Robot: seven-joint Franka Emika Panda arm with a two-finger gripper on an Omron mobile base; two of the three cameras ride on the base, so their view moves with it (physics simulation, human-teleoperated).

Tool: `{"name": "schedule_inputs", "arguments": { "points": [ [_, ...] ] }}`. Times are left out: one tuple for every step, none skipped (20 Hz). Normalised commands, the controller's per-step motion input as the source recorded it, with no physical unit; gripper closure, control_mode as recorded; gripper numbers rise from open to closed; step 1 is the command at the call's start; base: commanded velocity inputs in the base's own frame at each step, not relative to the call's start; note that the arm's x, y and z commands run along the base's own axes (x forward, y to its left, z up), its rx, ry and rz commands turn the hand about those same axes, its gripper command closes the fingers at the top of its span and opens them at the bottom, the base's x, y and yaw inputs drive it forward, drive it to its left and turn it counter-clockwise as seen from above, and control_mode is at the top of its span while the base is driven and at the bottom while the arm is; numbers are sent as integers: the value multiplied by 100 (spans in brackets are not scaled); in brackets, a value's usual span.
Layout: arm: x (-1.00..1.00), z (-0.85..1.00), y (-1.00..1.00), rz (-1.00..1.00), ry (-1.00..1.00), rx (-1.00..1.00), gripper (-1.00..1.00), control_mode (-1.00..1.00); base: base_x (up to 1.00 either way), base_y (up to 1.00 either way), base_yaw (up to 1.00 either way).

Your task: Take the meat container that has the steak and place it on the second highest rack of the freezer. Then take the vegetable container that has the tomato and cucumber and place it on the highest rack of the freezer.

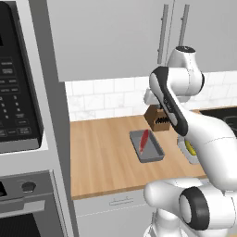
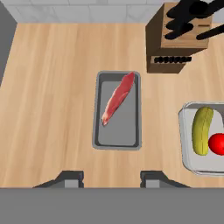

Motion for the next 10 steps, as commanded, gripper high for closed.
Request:
{"name": "schedule_inputs", "arguments": {
  "points": [
    [0,0,8,1,0,0,-100,-100,0,0,0],
    [-6,0,17,5,1,-1,-100,-100,0,0,0],
    [-26,-11,0,7,0,0,-100,-100,0,0,0],
    [-47,-16,0,14,0,0,-100,-100,0,0,0],
    [-66,-39,0,22,0,0,-100,-100,0,0,0],
    [-68,-58,0,32,0,-4,-100,-100,0,0,0],
    [-58,-51,0,36,0,-5,-100,-100,0,0,0],
    [-40,-46,0,44,0,-4,-100,-100,0,0,0],
    [-16,-41,0,48,3,-1,-100,-100,0,0,0],
    [0,-58,5,42,1,-5,-100,-100,0,0,0]
  ]
}}
